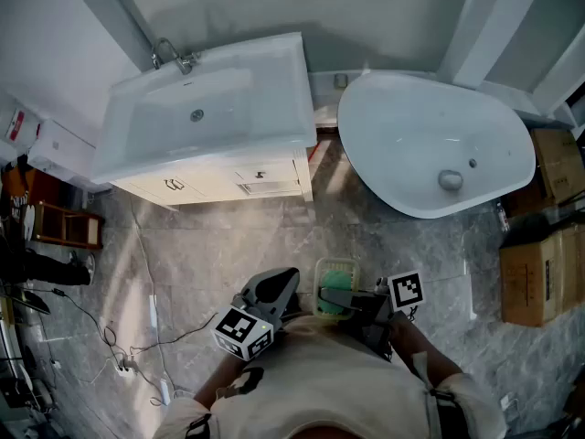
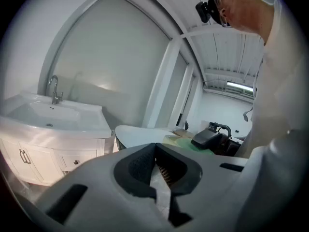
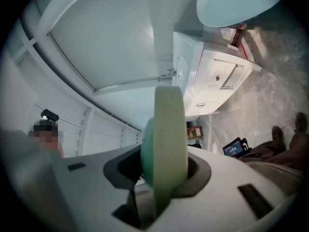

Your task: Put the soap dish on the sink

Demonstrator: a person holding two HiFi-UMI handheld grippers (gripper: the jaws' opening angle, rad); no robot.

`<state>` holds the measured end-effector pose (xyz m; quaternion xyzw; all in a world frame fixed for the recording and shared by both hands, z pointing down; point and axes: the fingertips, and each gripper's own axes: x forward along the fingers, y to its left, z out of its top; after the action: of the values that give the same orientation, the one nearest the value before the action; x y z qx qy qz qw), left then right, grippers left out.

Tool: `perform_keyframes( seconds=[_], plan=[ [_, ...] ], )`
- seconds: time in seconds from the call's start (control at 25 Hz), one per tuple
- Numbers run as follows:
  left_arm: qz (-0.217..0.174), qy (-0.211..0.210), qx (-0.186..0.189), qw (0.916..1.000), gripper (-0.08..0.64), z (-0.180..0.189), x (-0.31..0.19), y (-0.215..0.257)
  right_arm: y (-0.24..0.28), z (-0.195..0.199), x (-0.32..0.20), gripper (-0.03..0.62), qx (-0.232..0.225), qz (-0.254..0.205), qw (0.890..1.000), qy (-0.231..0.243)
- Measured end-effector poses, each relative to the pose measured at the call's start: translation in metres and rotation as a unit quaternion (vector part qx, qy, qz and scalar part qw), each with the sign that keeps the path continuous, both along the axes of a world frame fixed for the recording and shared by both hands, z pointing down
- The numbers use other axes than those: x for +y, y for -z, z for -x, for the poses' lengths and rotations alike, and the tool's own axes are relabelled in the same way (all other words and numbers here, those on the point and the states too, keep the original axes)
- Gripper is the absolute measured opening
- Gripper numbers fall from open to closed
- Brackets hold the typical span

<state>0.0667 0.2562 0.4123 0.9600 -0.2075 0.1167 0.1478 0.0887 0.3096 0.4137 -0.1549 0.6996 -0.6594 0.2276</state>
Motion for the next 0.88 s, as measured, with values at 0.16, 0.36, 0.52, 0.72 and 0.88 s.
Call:
perform_keyframes(
  seconds=[0.16, 0.36, 0.52, 0.72, 0.88],
  plan=[
    [0.012, -0.016, -0.027, 0.9994, 0.020, 0.010, 0.050, 0.003, 0.007, 0.016, 0.040, 0.149, 0.016, 0.019, 1.000, 0.013],
    [-0.028, -0.024, -0.035, 0.9987, 0.020, 0.051, 0.070, 0.004, 0.012, 0.063, 0.051, 0.149, 0.028, 0.007, 0.999, 0.042],
    [-0.012, 0.007, -0.017, 0.9998, 0.020, 0.099, 0.077, 0.000, 0.018, 0.097, 0.062, 0.149, 0.033, -0.001, 0.998, 0.045],
    [0.035, 0.023, 0.011, 0.9991, 0.020, 0.151, 0.097, 0.008, 0.019, 0.145, 0.087, 0.149, 0.059, -0.001, 0.996, 0.061],
    [0.053, 0.021, 0.015, 0.9982, 0.020, 0.178, 0.107, -0.001, 0.016, 0.156, 0.095, 0.149, 0.062, 0.005, 0.998, 0.029]
  ],
)
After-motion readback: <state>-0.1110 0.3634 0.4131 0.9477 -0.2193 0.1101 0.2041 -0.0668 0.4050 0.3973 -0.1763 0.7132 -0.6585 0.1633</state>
